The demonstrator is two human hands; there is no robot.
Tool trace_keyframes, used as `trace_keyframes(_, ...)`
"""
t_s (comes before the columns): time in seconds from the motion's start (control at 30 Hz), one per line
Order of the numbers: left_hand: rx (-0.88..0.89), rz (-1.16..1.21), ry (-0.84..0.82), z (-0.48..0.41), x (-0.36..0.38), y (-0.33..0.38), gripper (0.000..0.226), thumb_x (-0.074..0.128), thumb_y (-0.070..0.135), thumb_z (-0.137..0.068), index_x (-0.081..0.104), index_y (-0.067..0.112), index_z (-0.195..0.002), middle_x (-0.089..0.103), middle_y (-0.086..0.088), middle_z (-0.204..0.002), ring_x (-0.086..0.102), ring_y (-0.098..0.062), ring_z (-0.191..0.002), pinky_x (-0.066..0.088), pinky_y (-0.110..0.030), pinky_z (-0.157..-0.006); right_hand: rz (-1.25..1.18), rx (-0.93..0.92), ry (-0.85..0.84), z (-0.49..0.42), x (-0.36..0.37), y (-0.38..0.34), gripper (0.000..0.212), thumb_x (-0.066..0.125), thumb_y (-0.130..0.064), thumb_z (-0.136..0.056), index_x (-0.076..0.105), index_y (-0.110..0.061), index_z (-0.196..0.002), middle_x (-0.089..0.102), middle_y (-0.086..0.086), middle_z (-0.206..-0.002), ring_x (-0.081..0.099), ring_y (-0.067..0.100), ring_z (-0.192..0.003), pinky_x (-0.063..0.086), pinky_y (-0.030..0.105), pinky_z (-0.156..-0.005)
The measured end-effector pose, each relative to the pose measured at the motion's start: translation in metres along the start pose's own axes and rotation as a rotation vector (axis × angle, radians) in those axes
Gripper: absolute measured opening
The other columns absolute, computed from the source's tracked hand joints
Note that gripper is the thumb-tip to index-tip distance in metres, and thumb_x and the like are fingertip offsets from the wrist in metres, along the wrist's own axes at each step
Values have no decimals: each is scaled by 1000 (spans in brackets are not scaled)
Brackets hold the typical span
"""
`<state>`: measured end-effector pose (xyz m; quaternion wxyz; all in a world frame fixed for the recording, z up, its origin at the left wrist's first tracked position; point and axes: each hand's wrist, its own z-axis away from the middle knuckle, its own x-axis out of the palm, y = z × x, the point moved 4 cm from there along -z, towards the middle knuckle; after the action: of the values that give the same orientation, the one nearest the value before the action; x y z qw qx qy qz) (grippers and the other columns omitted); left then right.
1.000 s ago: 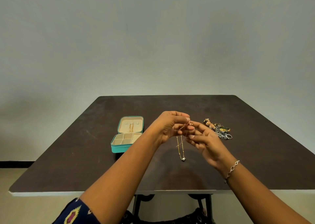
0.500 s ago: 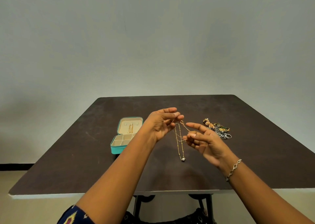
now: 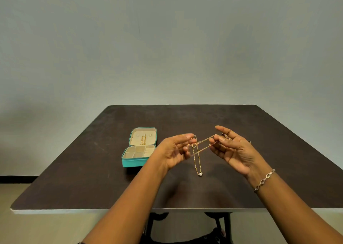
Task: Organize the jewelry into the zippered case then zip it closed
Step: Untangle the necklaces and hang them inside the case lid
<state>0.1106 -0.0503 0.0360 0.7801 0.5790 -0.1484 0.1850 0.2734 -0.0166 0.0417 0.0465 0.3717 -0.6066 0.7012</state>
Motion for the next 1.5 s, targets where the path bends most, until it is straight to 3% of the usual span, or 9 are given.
trace_keyframes(0.07, -23, -147, -80, 4, 5, -5, 14, 57, 15, -87, 66, 5, -93, 69, -6, -84, 39, -2, -41, 39, -15, -46, 21, -3, 13, 3, 3, -3, 48, 67, 1, -60, 58, -9, -106, 69, 6, -68, 69, 17, -63, 58, 30, -62)
trace_keyframes(0.27, -14, -383, -190, 9, 16, -6, 19, 56, 20, -89, 68, 6, -92, 59, 2, -66, 35, -3, -44, 33, -15, -47, 110, 23, 73, 2, -1, -2, 28, 49, 9, -82, 60, -9, -100, 68, 5, -68, 64, 13, -54, 57, 25, -58)
trace_keyframes(0.4, 14, -308, -184, 6, 14, -2, 17, 53, 16, -90, 66, 9, -83, 51, 4, -60, 36, -4, -43, 33, -16, -45, 184, 63, 79, 1, -3, -2, 26, 51, 8, -82, 61, -7, -100, 68, 5, -68, 62, 11, -52, 56, 24, -57)
trace_keyframes(0.63, 32, 2, -150, 5, 5, 5, 18, 52, 16, -89, 64, 11, -77, 61, 0, -64, 53, -9, -51, 48, -19, -48, 387, 165, 13, 3, -2, 5, 17, 58, -7, -74, 68, -3, -87, 64, 3, -63, 62, 14, -60, 55, 25, -60)
trace_keyframes(0.83, 22, 122, -129, 5, -4, 2, 24, 50, 13, -90, 66, 7, -73, 63, -3, -61, 60, -12, -54, 56, -25, -57, 467, 213, -3, 5, 3, 6, 15, 63, -17, -68, 65, -4, -75, 61, 4, -62, 59, 13, -59, 55, 25, -62)
trace_keyframes(1.0, 18, 218, -109, 5, -15, -1, 29, 51, 10, -89, 68, 5, -67, 65, -7, -63, 66, -18, -59, 57, -32, -64, 451, 150, -14, 2, 15, -9, 11, 60, -16, -69, 63, -6, -72, 63, 5, -63, 62, 14, -60, 56, 26, -64)
trace_keyframes(1.23, 28, 176, -89, 5, -27, -4, 18, 49, 11, -91, 62, 6, -78, 71, -10, -75, 70, -21, -73, 55, -34, -76, 636, 74, -68, -22, 54, -31, 13, 63, -17, -71, 64, -6, -75, 65, 3, -63, 62, 12, -62, 55, 24, -66)
trace_keyframes(1.37, 58, 121, -107, 5, -36, 1, 16, 51, 12, -90, 63, 8, -80, 72, -10, -81, 70, -21, -78, 55, -33, -75, 676, 96, -93, -37, 74, -36, 15, 64, -20, -68, 65, -7, -74, 63, 3, -60, 64, 15, -62, 55, 24, -62)
trace_keyframes(1.5, 126, 14, -83, 5, -46, 9, 12, 52, 12, -90, 63, 9, -89, 70, -9, -89, 66, -21, -86, 52, -33, -77, 703, 99, -98, -47, 91, -37, 11, 58, -13, -82, 63, -5, -76, 58, 3, -56, 65, 15, -59, 55, 23, -58)
